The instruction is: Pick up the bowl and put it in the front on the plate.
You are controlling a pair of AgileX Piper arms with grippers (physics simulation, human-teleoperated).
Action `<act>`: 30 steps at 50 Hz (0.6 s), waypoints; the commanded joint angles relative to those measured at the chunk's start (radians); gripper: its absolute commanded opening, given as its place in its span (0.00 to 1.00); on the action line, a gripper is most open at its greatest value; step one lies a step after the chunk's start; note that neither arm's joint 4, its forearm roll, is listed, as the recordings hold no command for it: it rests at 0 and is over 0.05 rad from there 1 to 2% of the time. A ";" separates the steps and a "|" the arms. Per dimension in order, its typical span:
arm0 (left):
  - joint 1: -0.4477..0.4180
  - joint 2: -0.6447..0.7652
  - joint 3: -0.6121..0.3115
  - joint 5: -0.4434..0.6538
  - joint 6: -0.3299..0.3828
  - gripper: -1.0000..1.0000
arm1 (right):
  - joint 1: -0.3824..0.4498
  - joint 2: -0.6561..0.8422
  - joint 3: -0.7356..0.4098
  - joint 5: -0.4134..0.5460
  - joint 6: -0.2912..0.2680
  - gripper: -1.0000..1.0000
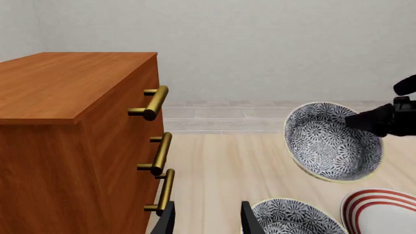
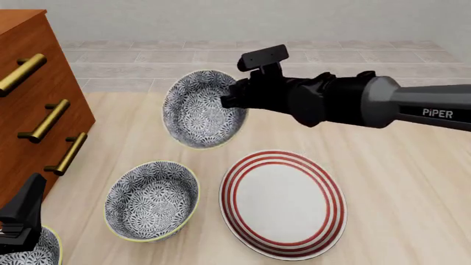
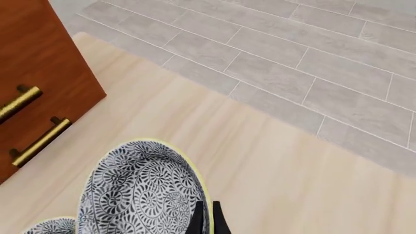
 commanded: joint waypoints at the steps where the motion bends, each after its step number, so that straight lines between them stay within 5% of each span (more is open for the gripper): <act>1: 0.000 0.000 0.000 0.000 0.000 1.00 | -0.004 -0.083 0.098 -0.033 0.020 0.00; 30: 0.000 0.000 0.000 0.000 0.000 1.00 | -0.024 -0.246 0.327 -0.110 0.052 0.00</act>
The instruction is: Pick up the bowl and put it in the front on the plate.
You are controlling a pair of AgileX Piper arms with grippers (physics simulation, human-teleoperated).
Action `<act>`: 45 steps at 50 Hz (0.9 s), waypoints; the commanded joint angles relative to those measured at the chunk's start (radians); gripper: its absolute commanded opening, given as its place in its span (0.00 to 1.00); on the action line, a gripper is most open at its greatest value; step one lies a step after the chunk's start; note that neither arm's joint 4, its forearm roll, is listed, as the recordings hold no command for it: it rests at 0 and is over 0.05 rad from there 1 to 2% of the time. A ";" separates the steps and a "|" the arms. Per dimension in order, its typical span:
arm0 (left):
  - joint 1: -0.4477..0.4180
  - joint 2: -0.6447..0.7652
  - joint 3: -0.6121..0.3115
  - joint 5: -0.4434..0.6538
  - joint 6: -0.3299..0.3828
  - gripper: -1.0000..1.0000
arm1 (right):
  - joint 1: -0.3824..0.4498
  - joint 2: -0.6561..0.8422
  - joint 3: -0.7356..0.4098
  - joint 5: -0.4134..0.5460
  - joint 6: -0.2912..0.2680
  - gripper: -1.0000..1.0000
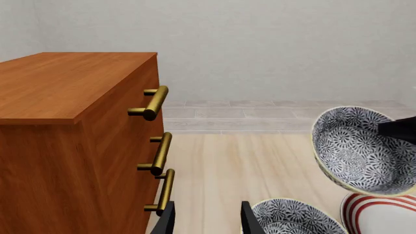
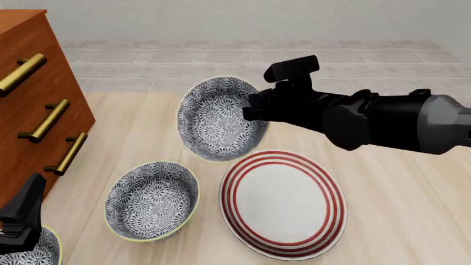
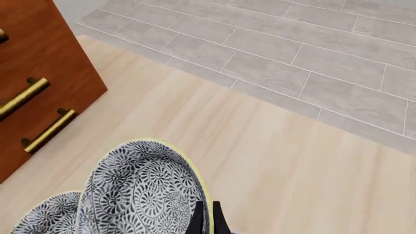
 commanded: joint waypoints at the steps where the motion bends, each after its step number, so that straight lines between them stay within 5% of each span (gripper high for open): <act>1: 0.000 0.000 0.000 0.000 0.000 1.00 | -0.003 -0.059 0.084 -0.034 0.016 0.00; 45: 0.000 0.000 0.000 0.000 0.000 1.00 | -0.061 -0.179 0.340 -0.113 0.044 0.00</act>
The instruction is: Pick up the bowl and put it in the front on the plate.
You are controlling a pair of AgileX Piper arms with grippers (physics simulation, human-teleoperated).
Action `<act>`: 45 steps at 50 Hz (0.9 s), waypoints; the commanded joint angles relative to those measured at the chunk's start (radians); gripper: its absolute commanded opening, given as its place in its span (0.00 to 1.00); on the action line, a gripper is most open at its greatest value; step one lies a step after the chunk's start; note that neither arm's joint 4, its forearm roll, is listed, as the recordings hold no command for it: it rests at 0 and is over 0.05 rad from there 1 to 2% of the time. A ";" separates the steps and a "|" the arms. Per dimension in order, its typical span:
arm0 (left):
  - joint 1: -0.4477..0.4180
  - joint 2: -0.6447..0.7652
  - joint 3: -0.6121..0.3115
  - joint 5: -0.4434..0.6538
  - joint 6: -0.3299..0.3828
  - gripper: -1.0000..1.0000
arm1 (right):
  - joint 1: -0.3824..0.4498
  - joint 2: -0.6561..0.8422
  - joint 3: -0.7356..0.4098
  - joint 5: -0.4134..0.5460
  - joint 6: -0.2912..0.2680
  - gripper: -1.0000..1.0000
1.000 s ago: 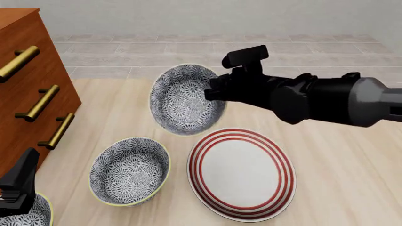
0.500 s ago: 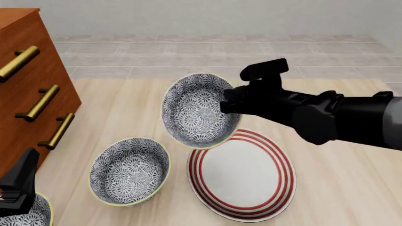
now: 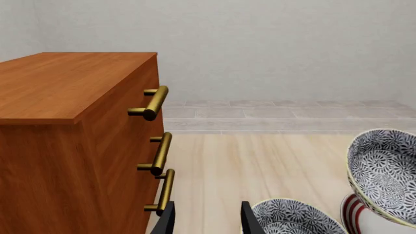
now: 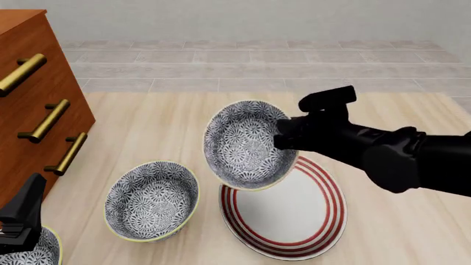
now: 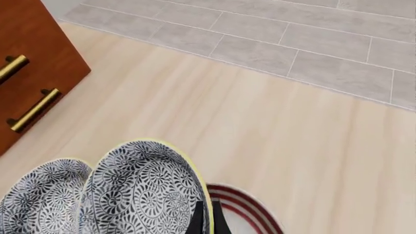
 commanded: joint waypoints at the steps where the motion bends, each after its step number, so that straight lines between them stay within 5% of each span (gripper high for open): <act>1: 0.000 0.000 0.000 0.000 0.000 1.00 | -0.007 -0.010 0.057 -0.034 0.016 0.00; 45: 0.000 0.000 0.000 0.000 0.000 1.00 | -0.066 -0.090 0.222 -0.067 0.054 0.00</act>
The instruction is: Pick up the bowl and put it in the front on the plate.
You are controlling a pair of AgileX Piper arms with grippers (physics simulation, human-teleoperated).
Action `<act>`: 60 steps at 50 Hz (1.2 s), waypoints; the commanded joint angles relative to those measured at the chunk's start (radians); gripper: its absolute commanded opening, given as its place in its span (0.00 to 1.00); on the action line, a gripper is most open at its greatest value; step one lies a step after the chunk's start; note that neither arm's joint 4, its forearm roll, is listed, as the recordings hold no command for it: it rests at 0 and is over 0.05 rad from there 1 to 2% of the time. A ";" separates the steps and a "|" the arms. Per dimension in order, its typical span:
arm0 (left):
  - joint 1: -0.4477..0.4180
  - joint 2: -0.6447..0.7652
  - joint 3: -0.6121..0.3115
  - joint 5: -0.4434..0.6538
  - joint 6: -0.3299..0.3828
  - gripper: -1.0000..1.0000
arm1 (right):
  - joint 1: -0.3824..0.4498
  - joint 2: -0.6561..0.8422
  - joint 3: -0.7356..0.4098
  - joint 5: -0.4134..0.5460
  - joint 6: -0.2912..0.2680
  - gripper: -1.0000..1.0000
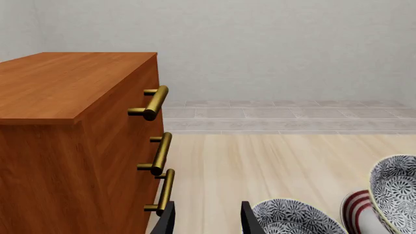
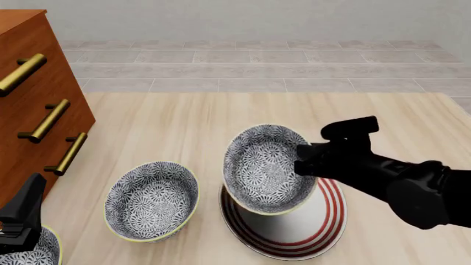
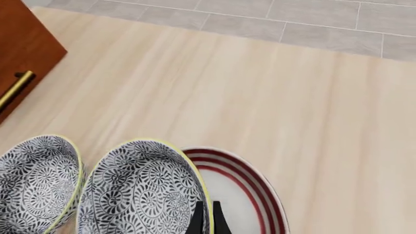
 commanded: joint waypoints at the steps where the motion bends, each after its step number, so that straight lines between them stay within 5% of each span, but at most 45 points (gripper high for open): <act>1: 0.000 0.000 0.000 0.000 0.000 1.00 | -0.015 -0.019 0.023 -0.003 0.011 0.00; 27: 0.000 0.000 0.000 0.000 0.000 1.00 | -0.033 0.043 0.091 -0.097 0.060 0.00; 60: 0.000 0.000 0.000 0.000 0.000 1.00 | -0.074 0.127 0.108 -0.149 0.050 0.00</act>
